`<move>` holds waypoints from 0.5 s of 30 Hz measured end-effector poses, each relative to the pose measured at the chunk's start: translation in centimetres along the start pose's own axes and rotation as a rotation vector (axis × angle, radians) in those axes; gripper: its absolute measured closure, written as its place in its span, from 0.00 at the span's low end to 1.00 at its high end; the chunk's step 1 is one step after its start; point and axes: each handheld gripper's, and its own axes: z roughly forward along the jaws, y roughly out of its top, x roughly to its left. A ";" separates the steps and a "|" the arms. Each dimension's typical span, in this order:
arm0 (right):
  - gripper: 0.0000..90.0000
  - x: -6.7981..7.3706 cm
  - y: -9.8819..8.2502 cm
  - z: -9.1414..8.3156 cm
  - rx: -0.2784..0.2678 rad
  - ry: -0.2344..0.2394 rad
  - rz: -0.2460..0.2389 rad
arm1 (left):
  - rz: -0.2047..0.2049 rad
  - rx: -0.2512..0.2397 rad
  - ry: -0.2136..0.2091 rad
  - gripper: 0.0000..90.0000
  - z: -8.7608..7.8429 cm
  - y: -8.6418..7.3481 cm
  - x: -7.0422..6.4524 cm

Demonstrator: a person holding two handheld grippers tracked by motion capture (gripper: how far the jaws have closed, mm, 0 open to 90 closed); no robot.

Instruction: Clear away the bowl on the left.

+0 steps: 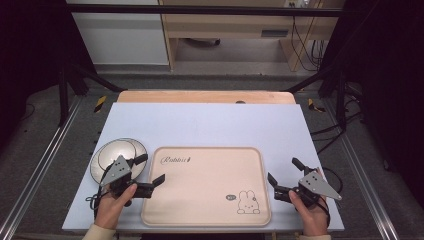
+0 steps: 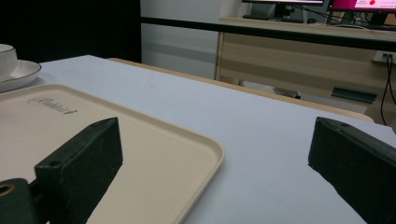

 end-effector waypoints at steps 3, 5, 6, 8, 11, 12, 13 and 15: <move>0.03 0.0 0.0 0.0 0.007 -0.003 -0.004 | 0.005 0.000 0.001 0.03 0.0 0.2 -0.1; 0.03 0.0 0.0 0.0 0.004 -0.001 -0.003 | 0.008 0.000 0.000 0.03 0.0 0.3 -0.1; 0.04 0.0 0.0 -0.1 0.004 -0.002 0.000 | 0.014 -0.001 0.001 0.03 -0.1 0.3 -0.2; 0.04 0.0 0.0 0.0 0.007 -0.003 0.005 | 0.015 -0.009 0.002 0.03 -0.2 0.6 -0.2; 0.03 0.0 0.1 0.1 0.008 -0.002 0.001 | 0.012 -0.019 0.016 0.03 -0.4 0.9 0.0; 0.03 0.0 0.1 0.1 0.008 -0.002 0.001 | 0.011 -0.022 0.020 0.03 -0.4 1.0 0.1; 0.04 0.0 0.1 0.1 0.008 -0.001 0.001 | 0.006 -0.023 0.041 0.04 -0.4 1.2 0.3; 0.03 0.1 0.1 0.2 0.012 0.001 0.004 | 0.000 -0.011 0.076 0.05 -0.1 1.6 0.8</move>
